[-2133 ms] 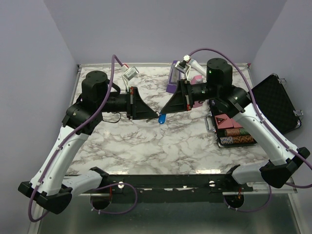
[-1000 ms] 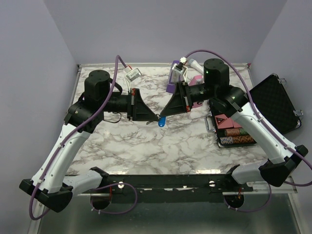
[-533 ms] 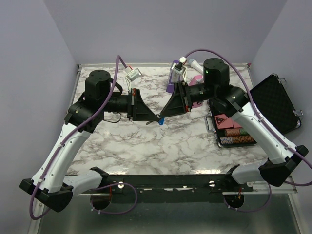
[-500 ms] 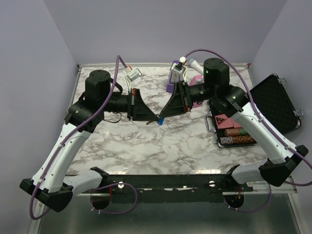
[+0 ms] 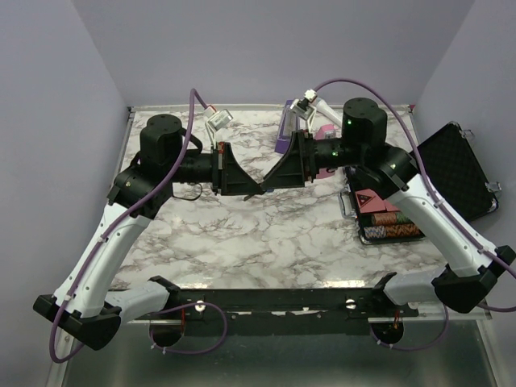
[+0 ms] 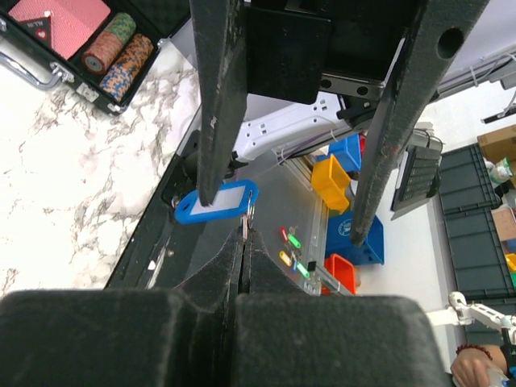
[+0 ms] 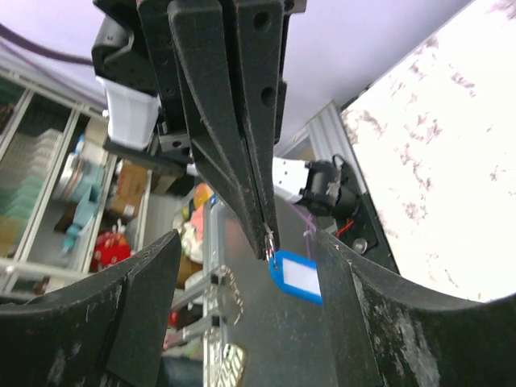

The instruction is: Remove the keys from the keyring

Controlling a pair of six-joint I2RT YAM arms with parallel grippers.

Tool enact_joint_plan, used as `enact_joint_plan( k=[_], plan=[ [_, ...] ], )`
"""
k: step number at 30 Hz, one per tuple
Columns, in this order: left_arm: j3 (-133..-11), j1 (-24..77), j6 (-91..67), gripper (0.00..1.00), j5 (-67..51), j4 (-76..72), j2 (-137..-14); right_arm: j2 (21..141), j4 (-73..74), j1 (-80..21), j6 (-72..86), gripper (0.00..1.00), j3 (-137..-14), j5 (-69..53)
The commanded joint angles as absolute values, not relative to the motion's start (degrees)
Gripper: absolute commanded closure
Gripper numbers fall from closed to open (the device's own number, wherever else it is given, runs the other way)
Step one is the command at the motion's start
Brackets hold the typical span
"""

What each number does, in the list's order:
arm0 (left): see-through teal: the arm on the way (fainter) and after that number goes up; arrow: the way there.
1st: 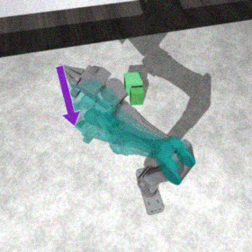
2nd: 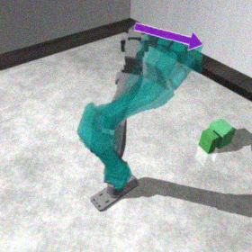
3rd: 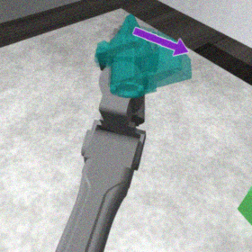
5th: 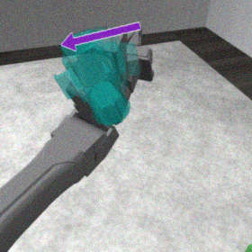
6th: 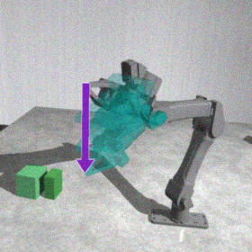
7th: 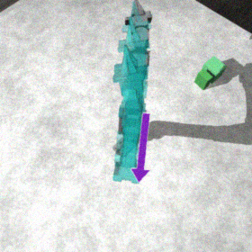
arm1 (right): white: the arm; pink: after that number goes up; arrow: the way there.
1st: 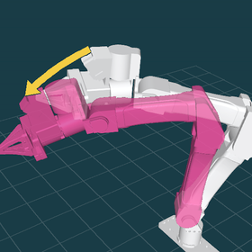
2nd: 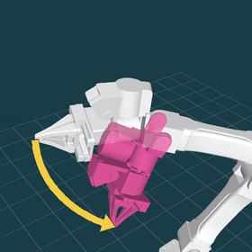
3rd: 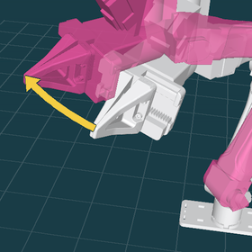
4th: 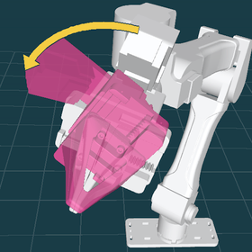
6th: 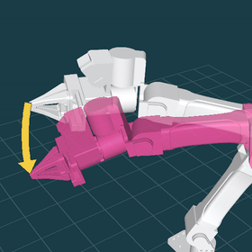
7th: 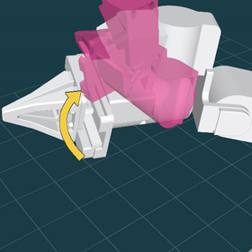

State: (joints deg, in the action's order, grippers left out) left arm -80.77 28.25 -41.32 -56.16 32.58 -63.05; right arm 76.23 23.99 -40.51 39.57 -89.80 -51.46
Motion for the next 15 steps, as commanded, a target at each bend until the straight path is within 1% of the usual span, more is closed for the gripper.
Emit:
enact_joint_plan(
  k=[1, 7, 9, 15],
  plan=[
    [-79.63, 28.21, -44.73, 1.00, -52.92, 27.07, -61.61, 72.08, 16.90, -40.78, 43.76, 0.25, -86.67, -40.35],
    [-79.01, 28.12, -51.14, 1.00, -47.64, 20.14, -61.35, 70.14, 8.89, -40.87, 48.77, 0.24, -82.80, -32.80],
    [-79.89, 28.12, -51.59, 1.00, -46.06, 20.21, -61.70, 69.79, 7.30, -40.78, 49.56, 0.26, -81.92, -31.47],
    [-81.74, 28.12, -52.38, 1.00, -42.98, 20.13, -62.14, 71.37, 5.28, -40.87, 50.45, 0.27, -82.35, -31.91]
  ],
)
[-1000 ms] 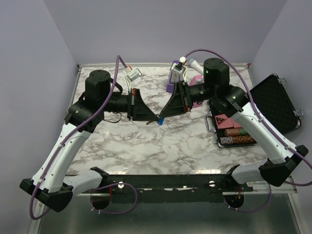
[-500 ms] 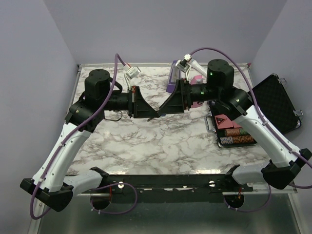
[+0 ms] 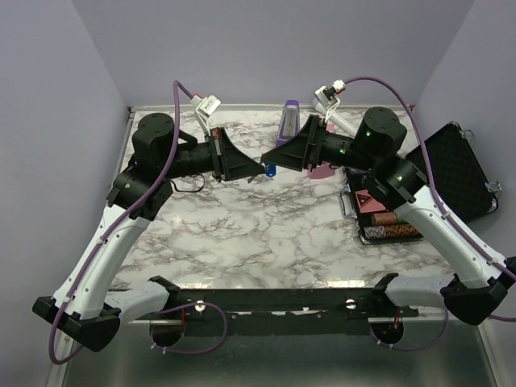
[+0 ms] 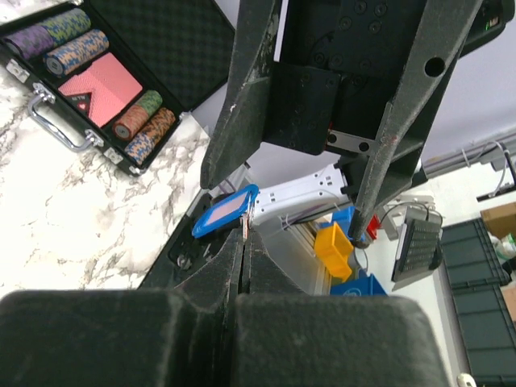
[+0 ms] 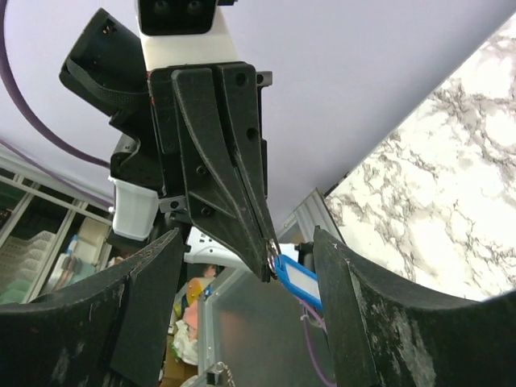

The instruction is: Remove the keys from the keyring

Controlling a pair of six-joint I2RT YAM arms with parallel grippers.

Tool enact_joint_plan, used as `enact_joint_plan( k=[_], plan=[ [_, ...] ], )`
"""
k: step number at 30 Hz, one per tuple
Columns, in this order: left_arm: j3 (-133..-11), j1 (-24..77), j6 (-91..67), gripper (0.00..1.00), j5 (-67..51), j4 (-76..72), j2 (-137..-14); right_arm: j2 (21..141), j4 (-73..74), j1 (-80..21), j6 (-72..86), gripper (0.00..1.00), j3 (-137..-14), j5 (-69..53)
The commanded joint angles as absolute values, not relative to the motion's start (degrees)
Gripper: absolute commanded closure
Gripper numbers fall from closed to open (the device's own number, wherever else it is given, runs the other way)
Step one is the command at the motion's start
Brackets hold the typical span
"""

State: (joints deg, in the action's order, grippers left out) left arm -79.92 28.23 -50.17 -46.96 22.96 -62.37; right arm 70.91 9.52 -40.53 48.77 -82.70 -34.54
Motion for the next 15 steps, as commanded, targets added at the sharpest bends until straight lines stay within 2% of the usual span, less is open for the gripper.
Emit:
enact_joint_plan(
  k=[1, 8, 10, 15],
  plan=[
    [-81.83, 28.04, -52.56, 1.00, -42.54, 19.95, -62.05, 71.11, 4.40, -40.70, 50.88, 0.27, -82.01, -31.12],
    [-83.49, 28.12, -52.73, 1.00, -36.39, 21.09, -60.82, 69.70, -3.94, -40.78, 55.54, 0.33, -77.96, -26.02],
    [-84.20, 28.12, -53.08, 1.00, -35.69, 21.18, -61.00, 70.05, -5.53, -40.78, 56.68, 0.41, -77.35, -26.28],
    [-85.69, 28.12, -53.52, 1.00, -33.05, 21.36, -61.17, 71.01, -7.65, -40.87, 57.57, 0.47, -77.61, -27.25]
  ],
)
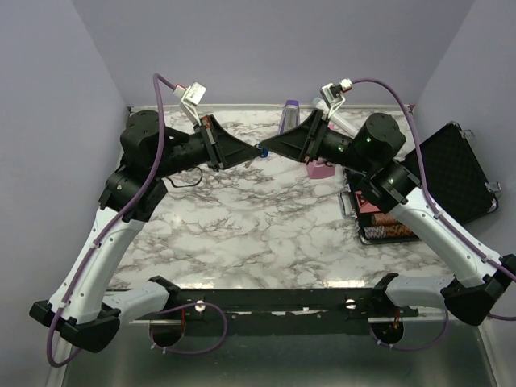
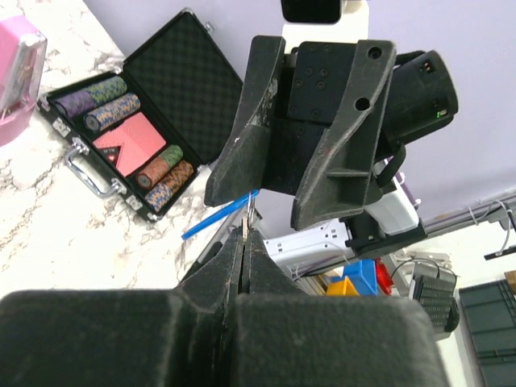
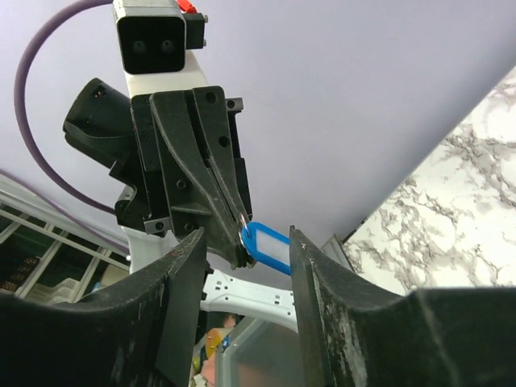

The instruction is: Remove the keys from the keyring

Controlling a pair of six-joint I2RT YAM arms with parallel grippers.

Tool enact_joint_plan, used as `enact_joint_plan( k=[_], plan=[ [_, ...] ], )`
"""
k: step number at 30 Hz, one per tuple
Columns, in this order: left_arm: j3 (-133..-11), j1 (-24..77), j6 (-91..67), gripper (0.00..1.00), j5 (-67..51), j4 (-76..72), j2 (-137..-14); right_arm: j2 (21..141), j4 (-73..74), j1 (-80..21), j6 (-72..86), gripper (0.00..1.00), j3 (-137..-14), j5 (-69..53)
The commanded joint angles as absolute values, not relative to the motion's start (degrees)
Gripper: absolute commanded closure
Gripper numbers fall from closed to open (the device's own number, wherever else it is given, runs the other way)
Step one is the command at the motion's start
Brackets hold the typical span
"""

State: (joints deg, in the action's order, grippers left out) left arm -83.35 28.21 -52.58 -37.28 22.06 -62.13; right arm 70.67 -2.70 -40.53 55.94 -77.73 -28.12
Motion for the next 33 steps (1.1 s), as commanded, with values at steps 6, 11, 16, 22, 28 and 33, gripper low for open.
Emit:
enact_joint_plan(
  k=[6, 11, 16, 22, 28, 33],
  plan=[
    [-85.61, 28.12, -54.67, 1.00, -32.96, 20.57, -61.79, 71.19, -9.75, -40.69, 58.36, 0.50, -77.17, -29.00],
    [-85.34, 28.12, -54.67, 1.00, -32.96, 20.48, -61.79, 71.10, -10.11, -40.78, 58.45, 0.55, -76.90, -29.09],
    [-85.43, 28.12, -54.67, 1.00, -33.40, 20.30, -62.05, 71.80, -10.20, -40.87, 58.54, 0.55, -76.99, -29.53],
    [-85.08, 28.12, -54.41, 1.00, -33.66, 20.21, -61.79, 72.51, -10.37, -40.87, 58.54, 0.57, -77.17, -29.71],
    [-84.90, 28.12, -54.23, 1.00, -33.84, 20.30, -61.79, 72.86, -10.46, -40.78, 58.45, 0.65, -77.17, -29.88],
    [-84.81, 28.04, -53.97, 1.00, -33.92, 20.48, -61.79, 73.03, -10.46, -40.78, 58.27, 0.75, -77.17, -29.88]
  ],
)
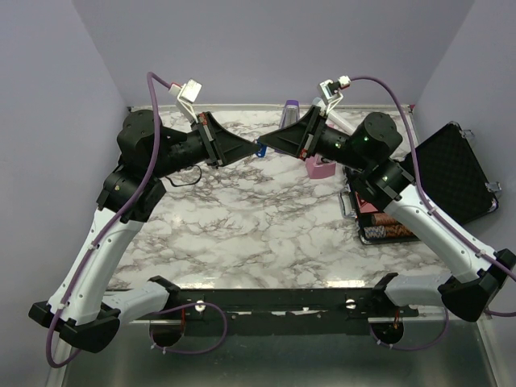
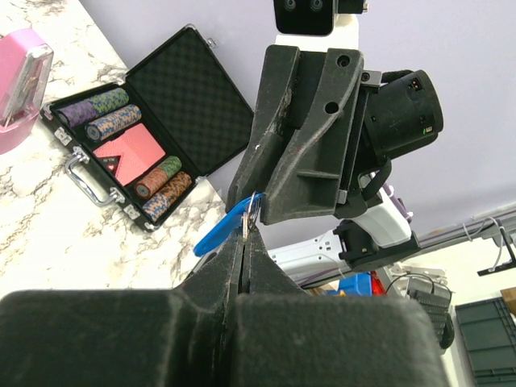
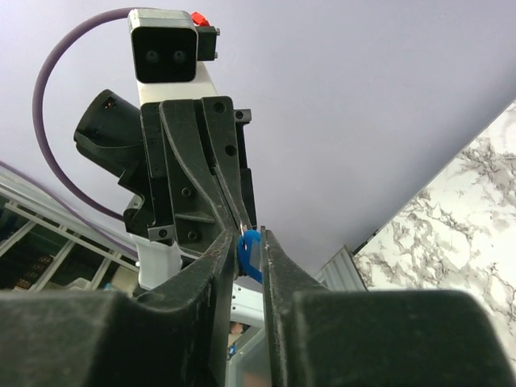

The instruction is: Remove the keys from the keyring

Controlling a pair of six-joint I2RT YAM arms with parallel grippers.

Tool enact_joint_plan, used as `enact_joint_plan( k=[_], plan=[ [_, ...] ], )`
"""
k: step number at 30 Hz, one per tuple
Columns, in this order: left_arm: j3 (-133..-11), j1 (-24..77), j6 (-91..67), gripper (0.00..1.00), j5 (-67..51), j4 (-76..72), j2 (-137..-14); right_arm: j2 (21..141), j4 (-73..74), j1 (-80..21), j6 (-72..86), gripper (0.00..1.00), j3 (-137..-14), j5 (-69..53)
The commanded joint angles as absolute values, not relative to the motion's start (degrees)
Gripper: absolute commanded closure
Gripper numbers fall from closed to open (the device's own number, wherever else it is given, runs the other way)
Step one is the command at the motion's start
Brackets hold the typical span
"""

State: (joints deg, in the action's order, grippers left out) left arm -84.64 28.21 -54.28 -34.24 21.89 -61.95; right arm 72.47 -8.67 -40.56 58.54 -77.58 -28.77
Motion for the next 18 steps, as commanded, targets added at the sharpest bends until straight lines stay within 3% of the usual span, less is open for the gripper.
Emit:
enact_joint_plan(
  k=[1, 9, 18],
  plan=[
    [-84.81, 28.12, -53.96, 1.00, -33.75, 20.39, -61.79, 72.86, -10.55, -40.87, 58.18, 0.79, -77.17, -29.97],
    [-85.96, 28.12, -53.53, 1.00, -33.66, 21.18, -62.67, 73.04, -8.88, -40.78, 56.08, 0.99, -77.25, -31.29],
    [-86.22, 28.12, -52.04, 1.00, -37.70, 21.80, -63.98, 73.30, -4.05, -40.78, 51.77, 0.99, -79.71, -34.19]
  ],
)
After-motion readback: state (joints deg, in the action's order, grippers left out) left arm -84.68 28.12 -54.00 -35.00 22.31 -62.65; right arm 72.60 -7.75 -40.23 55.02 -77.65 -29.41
